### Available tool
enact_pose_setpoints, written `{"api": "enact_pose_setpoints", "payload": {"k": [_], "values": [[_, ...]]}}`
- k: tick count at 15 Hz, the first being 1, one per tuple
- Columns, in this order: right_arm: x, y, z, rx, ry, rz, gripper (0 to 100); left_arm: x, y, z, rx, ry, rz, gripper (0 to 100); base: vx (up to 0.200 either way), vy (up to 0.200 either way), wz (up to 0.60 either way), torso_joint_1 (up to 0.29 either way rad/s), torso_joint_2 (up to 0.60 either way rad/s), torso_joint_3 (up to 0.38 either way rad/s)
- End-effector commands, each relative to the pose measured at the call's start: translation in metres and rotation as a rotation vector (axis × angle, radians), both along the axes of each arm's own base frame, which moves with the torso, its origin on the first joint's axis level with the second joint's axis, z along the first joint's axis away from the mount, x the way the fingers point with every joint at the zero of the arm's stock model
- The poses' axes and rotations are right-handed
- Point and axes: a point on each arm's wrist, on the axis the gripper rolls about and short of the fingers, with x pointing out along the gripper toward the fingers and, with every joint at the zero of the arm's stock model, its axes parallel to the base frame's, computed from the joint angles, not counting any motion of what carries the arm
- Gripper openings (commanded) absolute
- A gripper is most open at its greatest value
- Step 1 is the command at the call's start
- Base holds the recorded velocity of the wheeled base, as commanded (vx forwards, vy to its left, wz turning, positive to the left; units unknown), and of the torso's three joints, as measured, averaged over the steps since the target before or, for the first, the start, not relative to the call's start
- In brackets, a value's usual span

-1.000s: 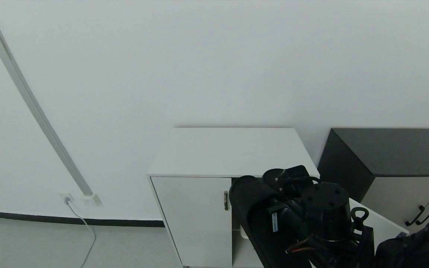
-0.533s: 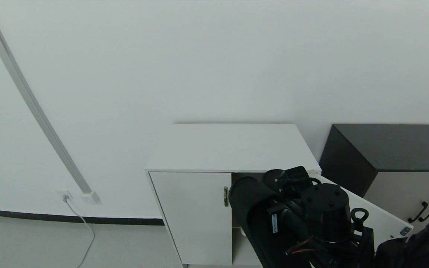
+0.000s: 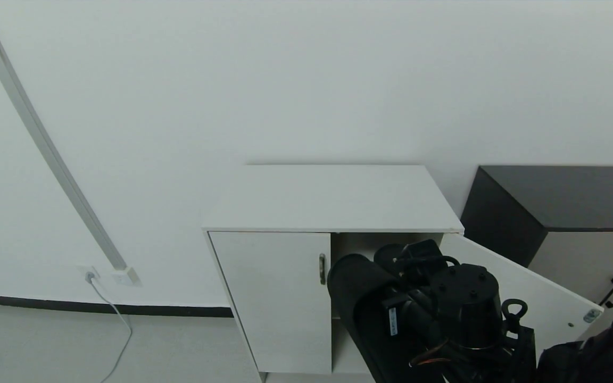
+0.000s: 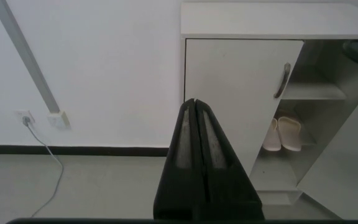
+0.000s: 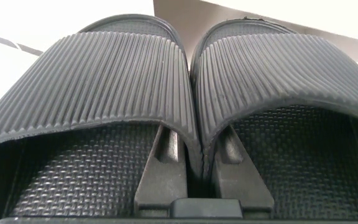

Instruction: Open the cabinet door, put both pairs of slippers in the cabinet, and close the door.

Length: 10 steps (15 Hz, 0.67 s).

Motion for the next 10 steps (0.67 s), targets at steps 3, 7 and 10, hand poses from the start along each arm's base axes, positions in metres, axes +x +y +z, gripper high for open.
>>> {"api": "enact_pose_setpoints", "payload": {"k": [3,7,10], "values": [[-0.0005,-0.0005,-0.0013,-0.004,0.004,0.002,0,0.0001,0.0,0.0,0.0,0.001,0.001,0,0.0,0.0,0.0,-0.165,0.39,0.222],[-0.0017,-0.0013,-0.0017,-0.003,0.002,0.001,0,0.0001,0.0,0.0,0.0,0.001,0.0,0,0.0,0.0,0.0,-0.212,0.5,0.283],[-0.0013,0.0,-0.0073,-0.007,0.0,0.005,0,0.0001,0.0,0.0,0.0,0.001,0.0,0,0.0,0.0,0.0,-0.227,0.55,0.32]]}}
